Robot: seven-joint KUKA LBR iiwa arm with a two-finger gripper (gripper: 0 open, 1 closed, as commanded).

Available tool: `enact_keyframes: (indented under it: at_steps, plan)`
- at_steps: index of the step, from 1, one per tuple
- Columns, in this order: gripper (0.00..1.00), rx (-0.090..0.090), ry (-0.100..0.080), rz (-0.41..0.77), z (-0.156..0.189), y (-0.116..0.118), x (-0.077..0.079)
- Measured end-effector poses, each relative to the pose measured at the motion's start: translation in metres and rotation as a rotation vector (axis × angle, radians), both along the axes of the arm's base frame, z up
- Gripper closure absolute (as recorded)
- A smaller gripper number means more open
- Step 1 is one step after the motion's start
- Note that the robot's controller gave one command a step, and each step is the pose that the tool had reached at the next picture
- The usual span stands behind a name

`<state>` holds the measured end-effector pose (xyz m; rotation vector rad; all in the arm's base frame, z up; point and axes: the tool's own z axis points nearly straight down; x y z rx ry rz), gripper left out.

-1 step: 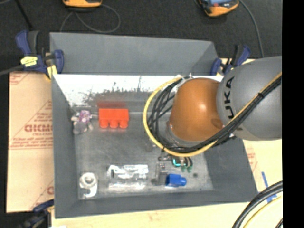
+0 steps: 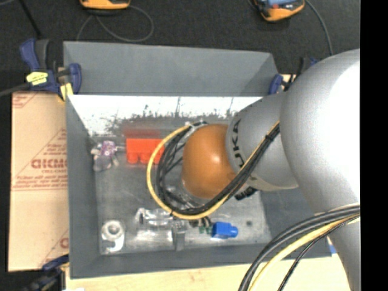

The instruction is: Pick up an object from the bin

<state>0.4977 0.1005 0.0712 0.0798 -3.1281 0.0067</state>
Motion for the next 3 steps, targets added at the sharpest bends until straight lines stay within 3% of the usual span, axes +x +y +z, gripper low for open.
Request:
enact_keyframes:
  at_steps: [1, 2, 3]
  plan:
    - [0.00, 0.006, -0.015, -0.075, 0.030, -0.003, -0.014]
    - [0.00, 0.004, -0.013, -0.233, 0.032, -0.003, -0.017]
    - [0.00, 0.003, -0.009, -0.309, -0.003, -0.009, -0.016]
